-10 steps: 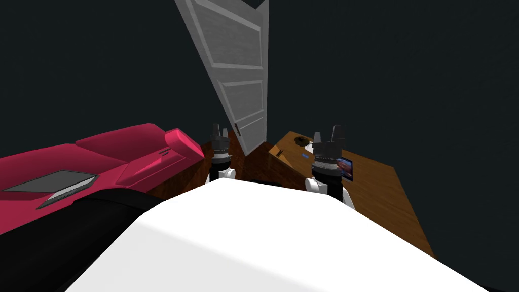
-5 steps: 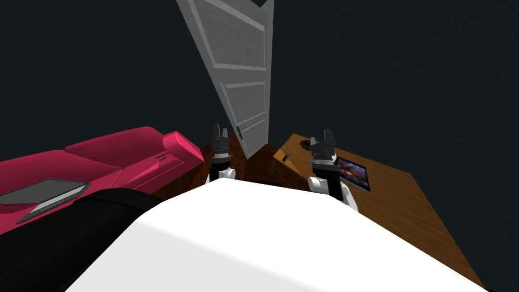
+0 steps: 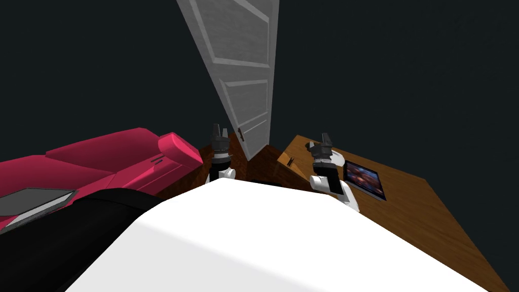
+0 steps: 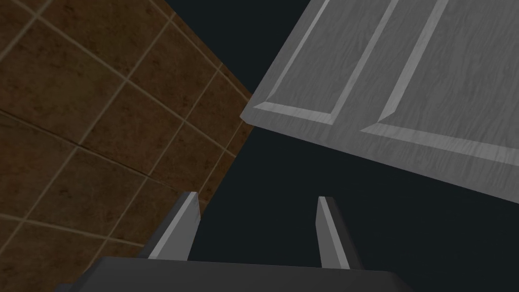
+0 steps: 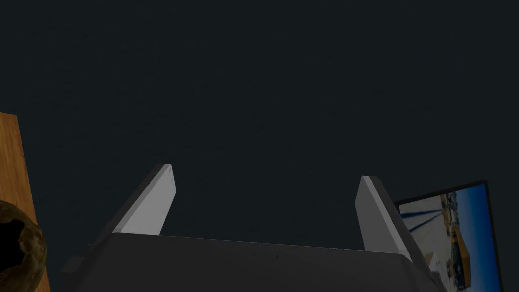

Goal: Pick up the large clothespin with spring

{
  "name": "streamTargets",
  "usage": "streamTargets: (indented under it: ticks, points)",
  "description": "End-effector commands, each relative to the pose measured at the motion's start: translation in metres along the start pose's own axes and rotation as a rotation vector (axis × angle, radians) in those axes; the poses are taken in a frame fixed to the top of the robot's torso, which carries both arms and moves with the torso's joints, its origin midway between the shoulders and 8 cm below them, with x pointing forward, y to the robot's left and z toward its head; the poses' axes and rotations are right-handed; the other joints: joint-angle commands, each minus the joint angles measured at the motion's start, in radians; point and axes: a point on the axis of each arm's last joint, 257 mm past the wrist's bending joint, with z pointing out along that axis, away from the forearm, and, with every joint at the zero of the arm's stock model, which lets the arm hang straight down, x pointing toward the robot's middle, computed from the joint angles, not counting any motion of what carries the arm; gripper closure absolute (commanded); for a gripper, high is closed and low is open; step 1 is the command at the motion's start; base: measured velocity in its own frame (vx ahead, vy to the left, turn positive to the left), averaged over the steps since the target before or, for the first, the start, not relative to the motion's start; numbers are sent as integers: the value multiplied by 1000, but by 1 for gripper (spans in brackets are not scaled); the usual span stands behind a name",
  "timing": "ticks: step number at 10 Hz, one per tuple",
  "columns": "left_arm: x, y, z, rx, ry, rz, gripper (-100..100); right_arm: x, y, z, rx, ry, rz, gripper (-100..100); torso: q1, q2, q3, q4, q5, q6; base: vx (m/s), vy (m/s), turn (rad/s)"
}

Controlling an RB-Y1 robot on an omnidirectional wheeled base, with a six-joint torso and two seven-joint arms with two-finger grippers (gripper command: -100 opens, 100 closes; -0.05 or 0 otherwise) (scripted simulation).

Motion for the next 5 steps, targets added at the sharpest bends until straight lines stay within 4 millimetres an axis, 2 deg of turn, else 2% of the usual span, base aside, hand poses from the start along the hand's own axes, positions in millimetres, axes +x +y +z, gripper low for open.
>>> streamTargets:
  ticks: [1,4,5]
  points:
    - [0,0,0,0,0,0,0,-18,-26,2,69,-40,46,-100,0,0,0,0,0,0,151,156,-56]
    - [0,0,0,0,0,0,0,-34,-56,0,160,-85,79,-100,0,-3,-2,-1,0,0,125,106,-31]
    - [0,0,0,0,0,0,0,-47,-73,0,201,-117,114,-100,-1,-1,0,0,0,0,98,106,-48]
